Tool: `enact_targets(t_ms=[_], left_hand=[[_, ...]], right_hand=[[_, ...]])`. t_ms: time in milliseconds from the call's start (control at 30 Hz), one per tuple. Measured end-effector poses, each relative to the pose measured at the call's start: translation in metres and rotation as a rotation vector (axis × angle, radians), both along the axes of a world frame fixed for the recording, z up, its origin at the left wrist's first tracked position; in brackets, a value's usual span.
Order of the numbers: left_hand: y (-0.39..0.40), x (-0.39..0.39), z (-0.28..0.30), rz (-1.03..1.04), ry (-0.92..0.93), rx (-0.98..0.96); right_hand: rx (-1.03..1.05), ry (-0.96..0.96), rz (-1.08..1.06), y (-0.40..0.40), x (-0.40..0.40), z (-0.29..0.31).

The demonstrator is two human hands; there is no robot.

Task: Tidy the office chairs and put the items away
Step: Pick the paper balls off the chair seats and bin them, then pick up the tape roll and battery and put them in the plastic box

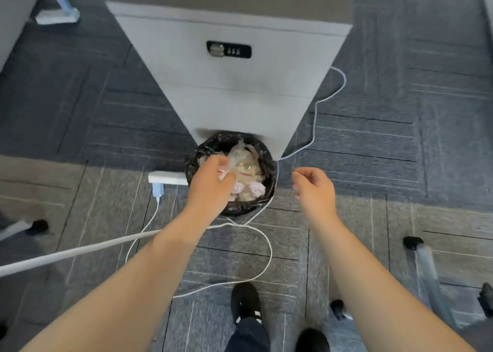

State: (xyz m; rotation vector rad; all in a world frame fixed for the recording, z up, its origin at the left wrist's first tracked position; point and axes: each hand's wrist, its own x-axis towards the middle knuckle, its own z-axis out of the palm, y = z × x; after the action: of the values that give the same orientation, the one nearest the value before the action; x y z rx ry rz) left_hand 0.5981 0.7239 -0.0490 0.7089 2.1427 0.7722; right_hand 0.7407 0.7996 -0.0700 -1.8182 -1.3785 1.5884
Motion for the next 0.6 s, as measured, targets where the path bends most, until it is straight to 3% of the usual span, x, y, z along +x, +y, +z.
enact_targets(t_ms=[267, 600], left_hand=[[0.039, 0.107, 0.096, -0.209, -0.034, 0.124], [0.013, 0.339, 0.165, -0.625, -0.084, 0.171]], right_hand=[[0.110, 0.070, -0.194, 0.005, 0.116, 0.100], [0.228, 0.005, -0.540, -0.073, 0.356, 0.167]])
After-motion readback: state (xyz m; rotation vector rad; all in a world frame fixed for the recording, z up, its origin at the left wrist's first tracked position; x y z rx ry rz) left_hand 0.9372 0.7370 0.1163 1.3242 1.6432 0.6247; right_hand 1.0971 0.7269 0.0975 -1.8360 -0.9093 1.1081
